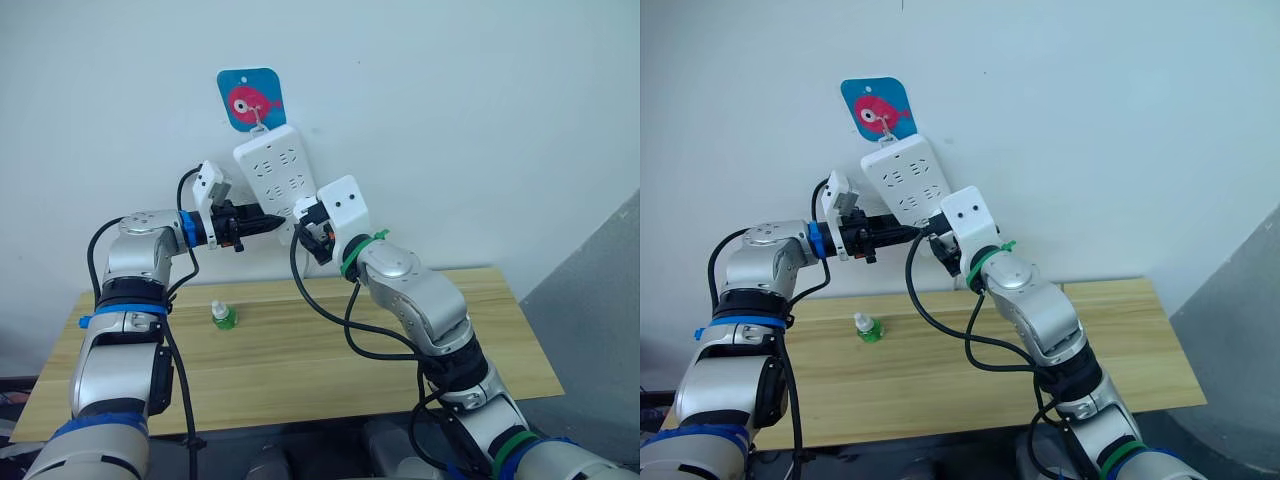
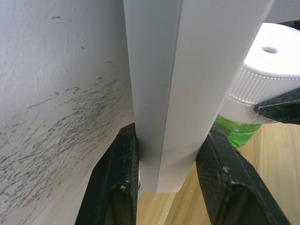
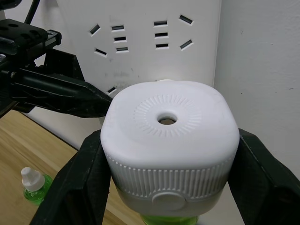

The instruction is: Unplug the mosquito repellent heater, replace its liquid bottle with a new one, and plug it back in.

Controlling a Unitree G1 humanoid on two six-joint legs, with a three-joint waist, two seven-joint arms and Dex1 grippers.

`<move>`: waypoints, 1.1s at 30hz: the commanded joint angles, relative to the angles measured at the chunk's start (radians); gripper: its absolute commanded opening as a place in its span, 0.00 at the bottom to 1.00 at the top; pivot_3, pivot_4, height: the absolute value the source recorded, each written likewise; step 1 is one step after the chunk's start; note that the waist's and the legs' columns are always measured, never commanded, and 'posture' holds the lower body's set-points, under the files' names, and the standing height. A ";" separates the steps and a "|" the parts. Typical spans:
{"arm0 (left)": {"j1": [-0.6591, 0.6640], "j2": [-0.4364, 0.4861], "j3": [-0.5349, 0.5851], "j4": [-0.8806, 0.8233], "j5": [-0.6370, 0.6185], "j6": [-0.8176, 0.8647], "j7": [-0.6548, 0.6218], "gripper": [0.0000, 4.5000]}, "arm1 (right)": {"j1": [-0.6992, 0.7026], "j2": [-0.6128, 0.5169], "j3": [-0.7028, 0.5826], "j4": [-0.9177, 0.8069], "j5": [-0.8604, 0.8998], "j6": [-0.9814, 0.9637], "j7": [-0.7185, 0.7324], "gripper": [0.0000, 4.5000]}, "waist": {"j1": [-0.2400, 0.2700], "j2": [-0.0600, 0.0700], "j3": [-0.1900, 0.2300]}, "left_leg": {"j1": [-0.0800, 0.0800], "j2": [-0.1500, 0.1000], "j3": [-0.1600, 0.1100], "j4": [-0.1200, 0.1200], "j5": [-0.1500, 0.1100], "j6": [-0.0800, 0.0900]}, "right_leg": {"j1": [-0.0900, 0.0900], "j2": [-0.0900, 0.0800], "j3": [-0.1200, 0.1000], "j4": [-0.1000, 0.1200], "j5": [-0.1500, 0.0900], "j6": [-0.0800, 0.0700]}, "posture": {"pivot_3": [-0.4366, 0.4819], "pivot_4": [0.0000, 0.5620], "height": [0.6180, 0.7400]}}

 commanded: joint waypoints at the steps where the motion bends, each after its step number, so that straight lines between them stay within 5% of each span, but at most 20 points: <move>1: -0.022 0.017 0.029 -0.006 0.000 -0.037 0.057 0.30 | 0.002 -0.026 -0.044 -0.163 0.025 0.074 0.029 0.67 | 0.000 0.001 0.000 | 0.000 0.000 0.000 0.000 0.000 0.000 | 0.000 0.000 0.000 0.000 0.000 0.000 | 0.21 0.20 0.70; 15: 0.043 0.069 0.052 -0.034 -0.018 -0.038 0.082 0.30 | 0.030 -0.182 -0.192 -0.408 0.152 0.324 0.146 0.67 | -0.022 0.003 0.003 | 0.004 0.000 0.002 -0.001 0.007 0.003 | 0.000 0.001 0.003 0.004 -0.001 0.001 | 0.21 0.18 0.70; 25: 0.217 0.170 0.111 -0.191 -0.032 -0.066 0.157 0.98 | 0.023 -0.159 -0.237 -0.405 0.188 0.275 0.150 0.67 | -0.031 0.003 0.003 | 0.002 0.002 0.001 -0.004 0.007 0.003 | -0.003 0.001 0.001 0.004 -0.001 0.001 | 0.22 0.14 0.70; 33: 0.591 0.235 0.285 -0.767 -0.202 0.111 0.210 1.00 | 0.049 -0.101 -0.325 -0.402 0.226 0.231 0.131 0.67 | -0.027 0.003 0.003 | 0.000 0.005 0.001 -0.006 0.007 0.002 | -0.005 -0.004 0.002 0.004 0.001 -0.004 | 0.27 0.13 0.70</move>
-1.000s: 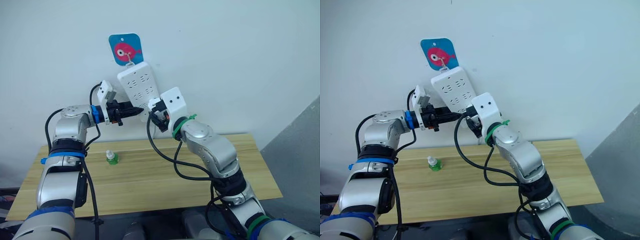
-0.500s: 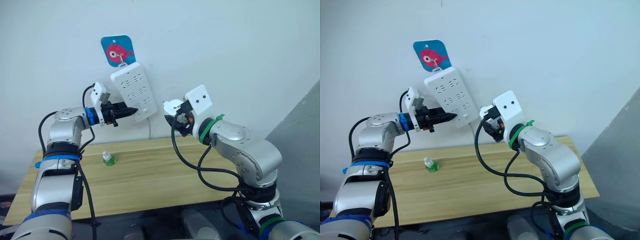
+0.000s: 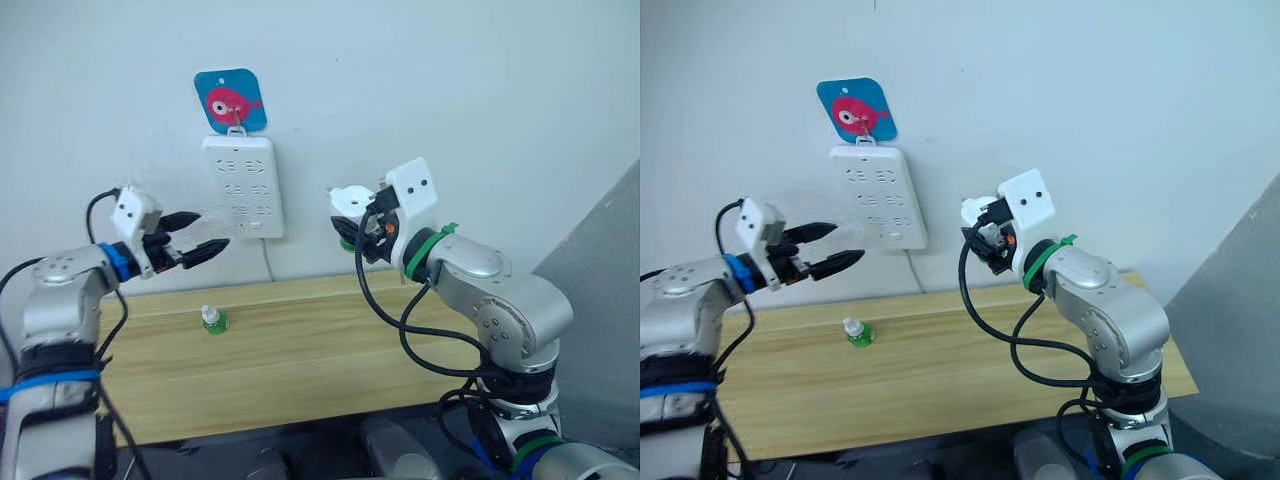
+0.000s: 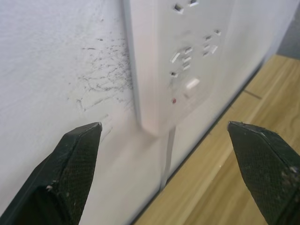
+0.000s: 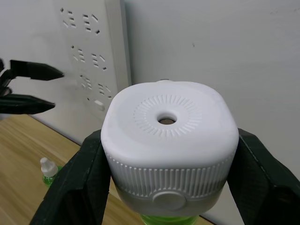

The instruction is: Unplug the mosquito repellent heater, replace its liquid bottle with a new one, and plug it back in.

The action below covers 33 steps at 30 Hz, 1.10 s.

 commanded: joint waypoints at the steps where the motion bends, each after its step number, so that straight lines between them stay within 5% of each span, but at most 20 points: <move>1: 0.094 0.014 0.073 -0.308 -0.112 0.100 0.039 1.00 | 0.010 0.044 -0.075 -0.033 0.034 -0.047 -0.016 0.67 | 0.014 0.000 0.000 | 0.000 0.000 0.000 0.000 0.000 0.000 | 0.000 -0.001 0.000 0.000 0.000 0.000 | 0.28 0.13 0.70; 5: 0.171 -0.009 0.053 -0.600 -0.251 0.251 0.112 1.00 | 0.049 0.135 -0.172 -0.043 0.086 -0.049 -0.036 0.67 | 0.049 0.000 0.000 | 0.000 -0.001 0.000 0.000 0.000 -0.001 | 0.001 -0.001 0.000 0.000 -0.003 0.004 | 0.31 0.13 0.70; 15: 0.123 -0.114 -0.040 -0.767 -0.354 0.346 0.292 1.00 | 0.064 0.222 -0.283 -0.054 0.213 -0.028 -0.090 0.67 | 0.071 0.001 0.000 | 0.004 -0.007 0.002 0.003 0.001 -0.001 | 0.005 0.003 0.001 -0.001 -0.003 0.004 | 0.30 0.13 0.70; 24: 0.124 -0.106 -0.044 -0.769 -0.366 0.346 0.306 1.00 | 0.065 0.205 -0.281 -0.049 0.257 -0.035 -0.123 0.67 | 0.073 0.001 0.000 | 0.004 -0.003 0.002 0.001 0.000 -0.001 | 0.004 0.006 0.001 -0.001 -0.003 0.003 | 0.30 0.13 0.70; 28: -0.072 -0.355 -0.288 -0.432 -0.142 0.029 0.265 1.00 | 0.067 0.445 -0.424 -0.034 0.533 -0.065 -0.267 0.67 | 0.088 0.005 -0.001 | 0.003 -0.004 0.003 0.003 0.001 -0.001 | 0.007 0.004 -0.003 -0.001 -0.003 0.003 | 0.23 0.11 0.70; 33: -0.085 -0.401 -0.301 -0.346 -0.088 -0.090 0.230 1.00 | 0.083 0.365 -0.396 0.001 0.742 -0.138 -0.419 0.67 | 0.022 0.003 -0.002 | 0.000 -0.003 0.018 0.004 0.002 -0.002 | 0.004 0.002 0.008 -0.004 -0.002 0.004 | 0.22 0.10 0.70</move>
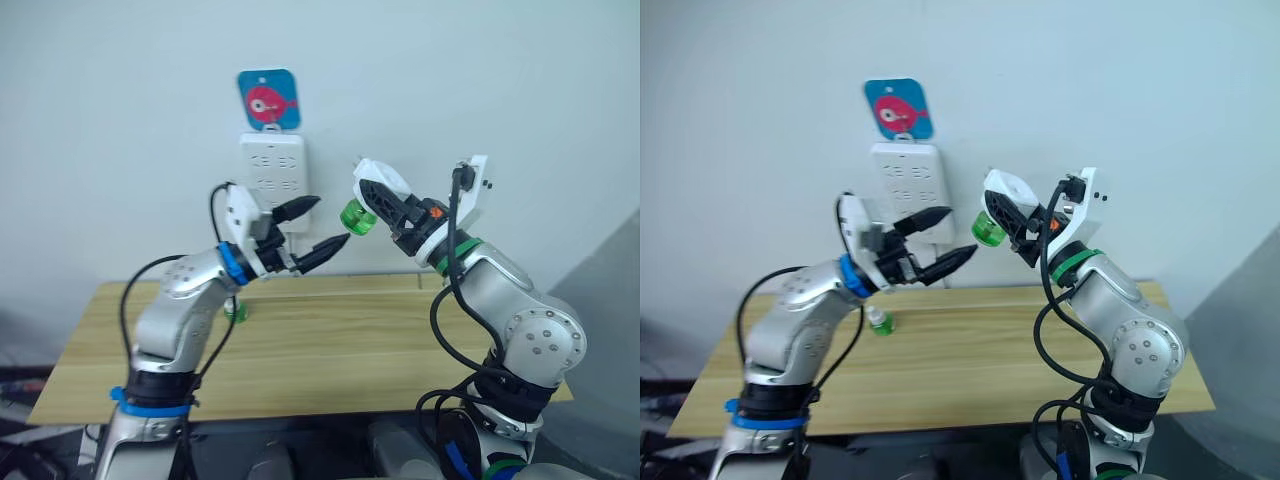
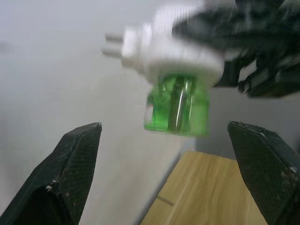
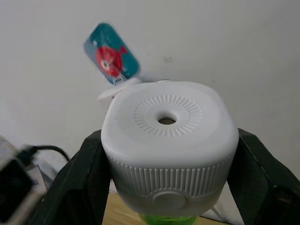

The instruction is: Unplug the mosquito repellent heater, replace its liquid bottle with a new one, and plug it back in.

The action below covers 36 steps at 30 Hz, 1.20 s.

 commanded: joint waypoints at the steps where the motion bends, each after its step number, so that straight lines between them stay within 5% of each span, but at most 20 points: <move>1: 0.000 0.007 0.021 0.004 0.018 -0.080 -0.026 1.00 | 0.007 0.118 0.015 -0.001 0.146 -0.081 -0.092 0.67 | -0.023 0.000 0.000 | 0.000 0.001 0.001 -0.001 0.000 0.000 | -0.001 0.000 0.000 0.001 0.000 0.000 | 0.22 0.10 0.70; 15: -0.019 -0.066 0.009 -0.018 0.013 -0.133 -0.001 1.00 | 0.054 -0.013 0.125 0.049 0.423 -0.292 -0.305 0.67 | -0.027 0.000 0.000 | -0.003 0.002 -0.001 0.000 0.000 0.000 | -0.004 0.002 -0.001 0.004 -0.001 -0.001 | 0.22 0.09 0.70; 31: -0.078 -0.075 0.003 -0.009 -0.007 -0.107 -0.018 1.00 | 0.087 -0.129 0.232 0.055 0.501 -0.421 -0.340 0.67 | -0.025 0.000 0.000 | -0.003 0.002 -0.001 0.000 0.000 0.000 | -0.004 0.002 -0.001 0.004 -0.001 -0.001 | 0.22 0.10 0.70; 36: -0.078 -0.075 0.000 0.005 0.000 -0.106 -0.021 0.74 | 0.093 -0.150 0.255 0.052 0.512 -0.449 -0.344 0.67 | -0.024 0.000 0.000 | -0.003 0.002 -0.001 0.000 0.000 0.000 | -0.004 0.002 -0.001 0.004 -0.001 -0.001 | 0.21 0.10 0.70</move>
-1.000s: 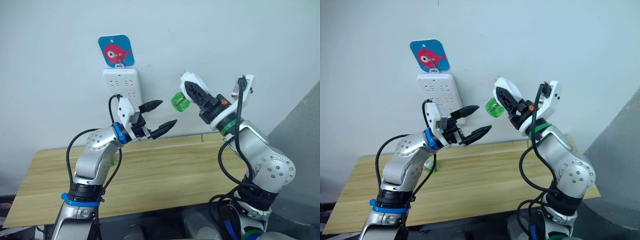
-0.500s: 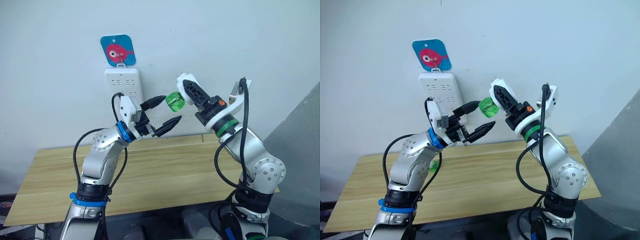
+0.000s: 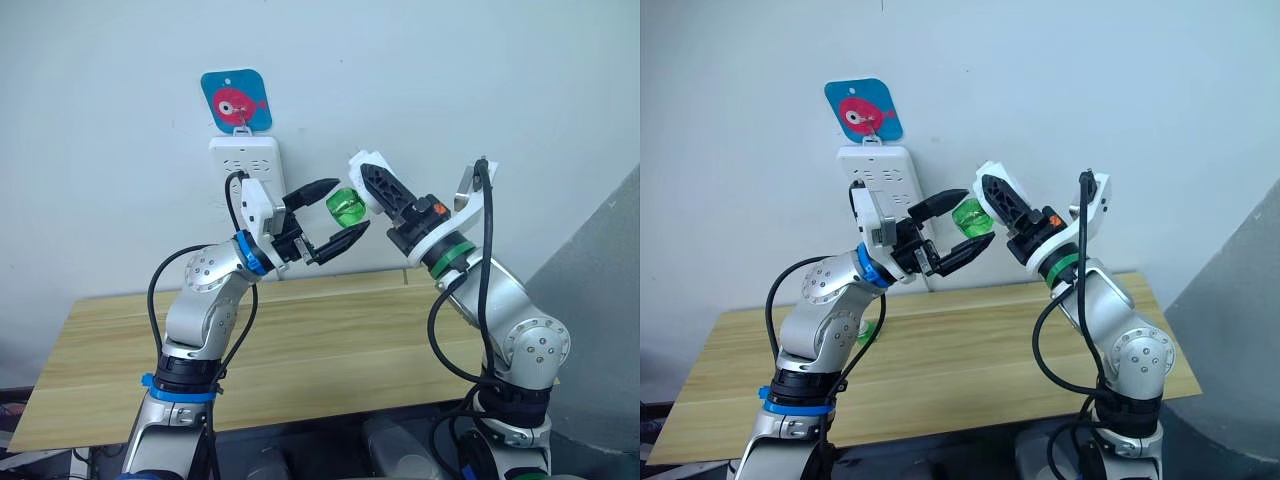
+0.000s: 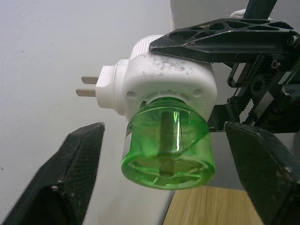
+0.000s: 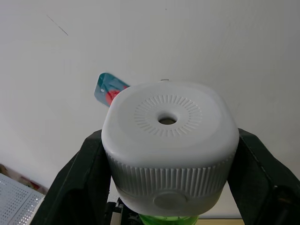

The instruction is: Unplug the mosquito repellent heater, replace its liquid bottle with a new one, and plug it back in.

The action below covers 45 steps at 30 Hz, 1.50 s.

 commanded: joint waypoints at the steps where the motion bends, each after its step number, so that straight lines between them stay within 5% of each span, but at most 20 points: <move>1: -0.017 -0.003 0.000 -0.002 -0.008 -0.002 -0.001 0.66 | -0.006 -0.009 0.017 -0.025 0.033 -0.035 0.002 0.67 | 0.001 0.000 0.000 | 0.000 0.000 0.000 0.000 0.000 0.000 | 0.000 0.000 0.000 0.000 0.000 0.000 | 0.21 0.10 0.70; 4: -0.017 -0.004 0.004 0.008 -0.007 -0.004 0.003 0.50 | -0.001 -0.020 0.029 -0.026 0.039 -0.047 0.003 0.67 | 0.004 0.000 0.000 | 0.000 0.000 0.000 0.000 0.000 0.000 | 0.000 0.000 0.000 0.000 0.000 0.000 | 0.21 0.10 0.70; 11: -0.007 0.004 0.012 0.013 -0.004 -0.008 -0.001 0.50 | -0.001 -0.032 0.039 -0.027 0.094 -0.079 0.009 0.67 | 0.005 0.000 0.000 | 0.000 0.000 0.000 0.000 0.000 0.000 | 0.000 0.000 0.000 0.000 0.000 0.000 | 0.21 0.10 0.70; 16: -0.012 0.015 0.011 0.029 0.015 -0.043 -0.019 0.50 | 0.005 -0.069 0.040 -0.034 0.140 -0.080 0.017 1.00 | 0.005 0.000 0.000 | 0.000 0.000 0.000 0.000 0.000 0.000 | 0.000 0.000 0.000 0.000 0.000 0.000 | 0.21 0.10 0.70; 20: -0.021 0.042 0.010 0.062 0.027 -0.081 -0.058 0.50 | 0.051 -0.232 0.007 -0.029 0.272 -0.015 0.055 1.00 | 0.007 0.000 0.000 | 0.000 0.000 0.000 0.000 0.000 0.000 | 0.000 0.000 0.000 0.000 0.000 0.000 | 0.21 0.10 0.70; 25: -0.021 0.101 0.001 0.063 0.013 -0.089 -0.155 0.50 | 0.140 -0.579 -0.046 -0.008 0.509 0.138 0.242 1.00 | 0.011 0.000 0.000 | -0.001 0.000 0.000 0.000 0.000 0.000 | 0.000 0.000 0.000 -0.001 0.000 0.000 | 0.21 0.11 0.70; 31: 0.031 0.179 -0.032 0.020 0.011 -0.107 -0.292 0.50 | 0.147 -0.835 -0.056 0.078 0.529 0.262 0.486 1.00 | 0.007 0.000 0.000 | 0.003 0.001 0.003 0.000 0.000 0.000 | 0.001 0.001 0.003 -0.001 0.000 0.000 | 0.22 0.12 0.70; 45: 0.117 0.211 -0.094 -0.024 0.063 -0.248 -0.392 0.50 | 0.088 -0.917 0.115 0.212 0.526 0.349 0.591 1.00 | 0.020 -0.002 0.002 | 0.005 0.001 0.012 -0.001 0.000 0.001 | 0.006 0.003 0.017 -0.012 0.001 0.003 | 0.24 0.17 0.70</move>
